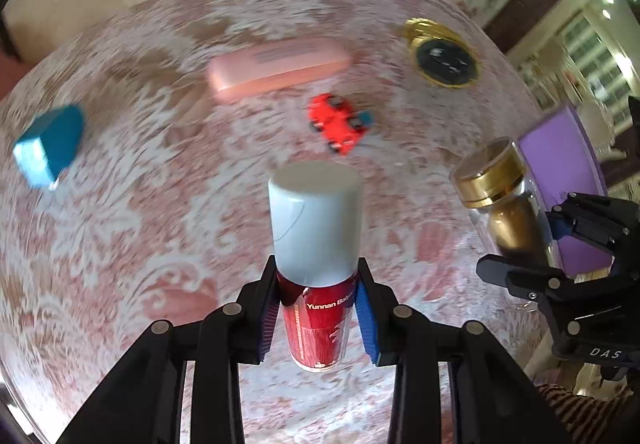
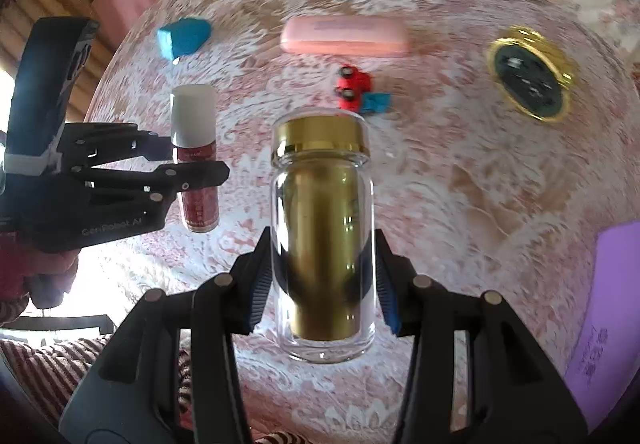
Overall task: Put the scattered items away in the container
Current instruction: 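Lift the spray can and glass jar with both grippers, then carry the spray can and glass jar with both grippers over the purple-rimmed box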
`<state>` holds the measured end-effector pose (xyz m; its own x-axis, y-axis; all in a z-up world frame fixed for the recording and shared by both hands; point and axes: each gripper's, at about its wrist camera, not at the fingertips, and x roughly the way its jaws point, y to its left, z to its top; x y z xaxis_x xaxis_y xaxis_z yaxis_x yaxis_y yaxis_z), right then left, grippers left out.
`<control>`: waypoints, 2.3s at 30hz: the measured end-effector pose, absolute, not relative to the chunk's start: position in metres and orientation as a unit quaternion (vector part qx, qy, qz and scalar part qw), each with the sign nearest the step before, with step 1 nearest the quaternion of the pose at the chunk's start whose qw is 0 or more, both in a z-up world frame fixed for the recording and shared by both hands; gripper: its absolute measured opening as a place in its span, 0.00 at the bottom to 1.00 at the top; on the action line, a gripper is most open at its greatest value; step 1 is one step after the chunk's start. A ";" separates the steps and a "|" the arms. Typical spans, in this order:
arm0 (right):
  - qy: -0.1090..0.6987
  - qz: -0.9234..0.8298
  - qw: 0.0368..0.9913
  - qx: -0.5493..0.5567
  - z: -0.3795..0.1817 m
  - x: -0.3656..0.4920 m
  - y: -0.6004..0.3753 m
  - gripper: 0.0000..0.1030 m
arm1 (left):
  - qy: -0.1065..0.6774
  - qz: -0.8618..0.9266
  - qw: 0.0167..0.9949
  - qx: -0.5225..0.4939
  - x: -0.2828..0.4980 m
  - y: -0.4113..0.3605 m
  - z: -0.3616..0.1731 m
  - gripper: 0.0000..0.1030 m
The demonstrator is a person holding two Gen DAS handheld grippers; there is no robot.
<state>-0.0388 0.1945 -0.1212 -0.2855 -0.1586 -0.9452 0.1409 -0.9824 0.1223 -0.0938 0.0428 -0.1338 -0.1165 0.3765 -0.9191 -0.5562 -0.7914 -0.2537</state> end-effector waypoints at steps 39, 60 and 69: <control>-0.096 -0.858 -0.041 0.503 -0.004 0.131 0.503 0.47 | 0.169 0.723 0.482 -0.465 0.061 0.356 -0.004 0.34; -0.086 -0.796 -0.072 0.594 -0.077 0.155 0.664 0.47 | 0.206 0.650 0.529 -0.505 0.121 0.530 -0.048 0.34; -0.098 -0.765 -0.068 0.632 -0.102 0.153 0.696 0.47 | 0.187 0.626 0.513 -0.557 0.124 0.570 -0.080 0.34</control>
<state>0.1527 0.6962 -0.1020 -0.1913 -0.0199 -0.9813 -0.2288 -0.9713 0.0643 0.1243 0.5703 -0.0805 0.1455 0.4344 -0.8889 -0.8505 -0.4041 -0.3367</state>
